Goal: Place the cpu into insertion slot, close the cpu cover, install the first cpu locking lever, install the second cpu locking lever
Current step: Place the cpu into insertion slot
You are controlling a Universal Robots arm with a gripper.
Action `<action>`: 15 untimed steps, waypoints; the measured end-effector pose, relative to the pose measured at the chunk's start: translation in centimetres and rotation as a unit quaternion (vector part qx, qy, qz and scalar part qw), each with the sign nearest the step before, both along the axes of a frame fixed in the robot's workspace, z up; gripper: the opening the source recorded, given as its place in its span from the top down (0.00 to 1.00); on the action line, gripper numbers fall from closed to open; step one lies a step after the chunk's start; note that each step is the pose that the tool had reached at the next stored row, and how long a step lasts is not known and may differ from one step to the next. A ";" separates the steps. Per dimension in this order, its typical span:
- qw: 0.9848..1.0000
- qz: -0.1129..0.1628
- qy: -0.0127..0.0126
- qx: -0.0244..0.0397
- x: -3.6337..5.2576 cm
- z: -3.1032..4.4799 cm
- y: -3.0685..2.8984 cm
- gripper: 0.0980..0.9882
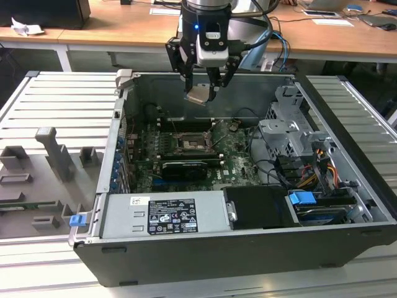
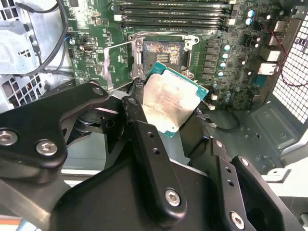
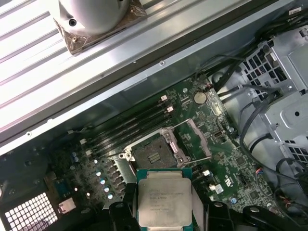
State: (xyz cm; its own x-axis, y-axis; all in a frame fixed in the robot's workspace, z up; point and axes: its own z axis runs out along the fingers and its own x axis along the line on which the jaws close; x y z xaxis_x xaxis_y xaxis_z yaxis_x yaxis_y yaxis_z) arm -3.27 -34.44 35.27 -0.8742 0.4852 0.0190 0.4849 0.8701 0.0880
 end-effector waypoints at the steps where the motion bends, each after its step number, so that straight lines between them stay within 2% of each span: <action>1: 1.000 -0.002 0.000 0.000 0.00 -0.01 0.00 0.50; 15: 1.000 -0.028 0.000 0.000 0.00 -0.17 0.00 0.50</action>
